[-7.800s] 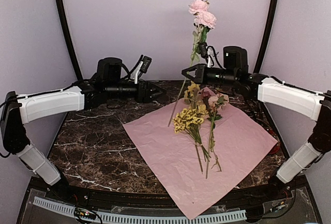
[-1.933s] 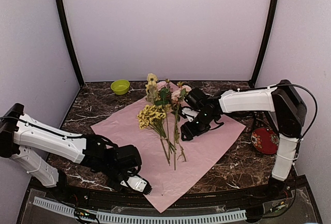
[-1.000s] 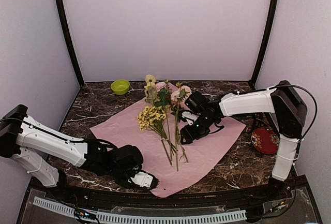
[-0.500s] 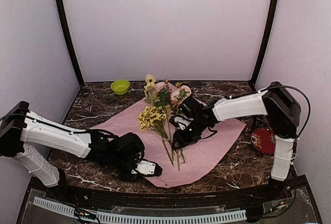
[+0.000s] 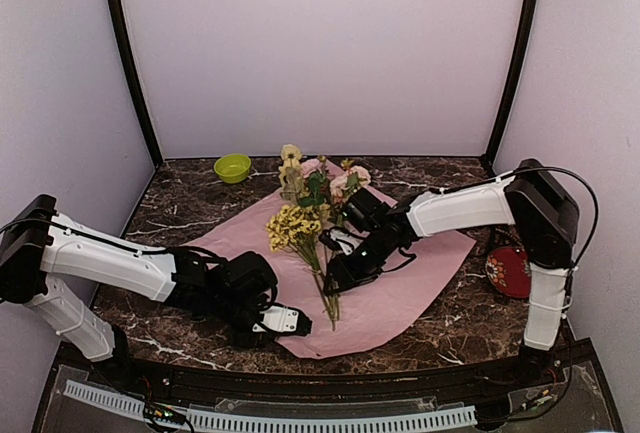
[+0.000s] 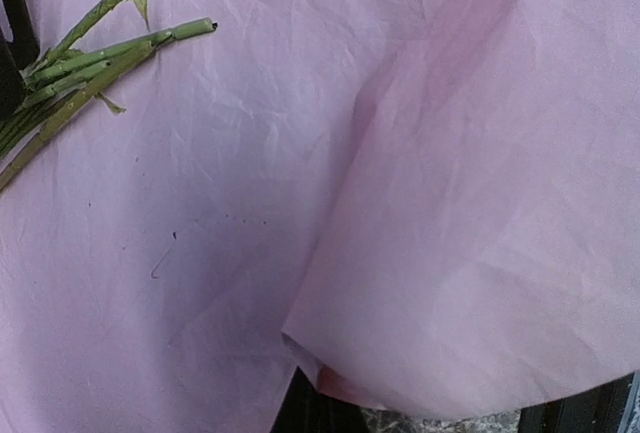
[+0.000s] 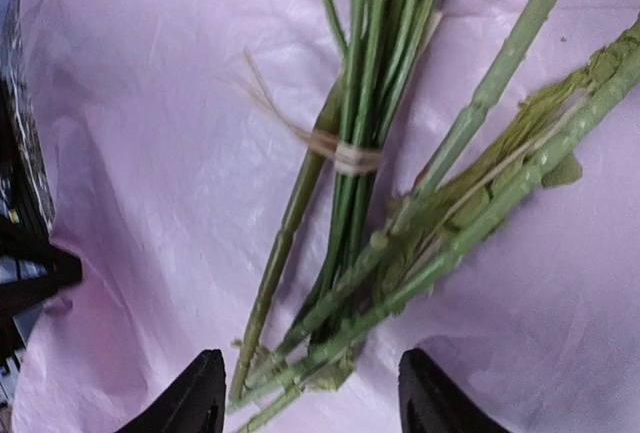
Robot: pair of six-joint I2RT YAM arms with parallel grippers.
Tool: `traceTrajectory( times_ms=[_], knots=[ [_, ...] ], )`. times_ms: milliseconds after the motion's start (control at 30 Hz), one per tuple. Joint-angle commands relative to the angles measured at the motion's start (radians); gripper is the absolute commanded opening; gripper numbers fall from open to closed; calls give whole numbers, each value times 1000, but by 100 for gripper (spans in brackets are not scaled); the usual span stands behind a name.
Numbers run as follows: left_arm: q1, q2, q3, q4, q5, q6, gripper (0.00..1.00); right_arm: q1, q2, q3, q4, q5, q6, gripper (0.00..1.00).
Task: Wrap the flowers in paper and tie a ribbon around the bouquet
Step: Adjust the fake flower on the flattened wrapping paper, then pass from the left arm to the right
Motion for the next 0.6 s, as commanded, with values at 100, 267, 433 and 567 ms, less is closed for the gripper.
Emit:
traceTrajectory(
  times_ms=[100, 267, 433, 567],
  knots=[
    [17, -13, 19, -38, 24, -13, 0, 15, -275, -144, -67, -13, -158, 68],
    [28, -13, 19, -40, 41, -15, 0, 73, -467, -286, 22, -176, -253, 70],
    [45, -9, 23, -44, 66, -21, 0, 218, -541, -378, 64, -121, -350, 70],
    [59, -4, 24, -44, 95, -26, 0, 287, -570, -457, 144, -29, -386, 70]
  ],
)
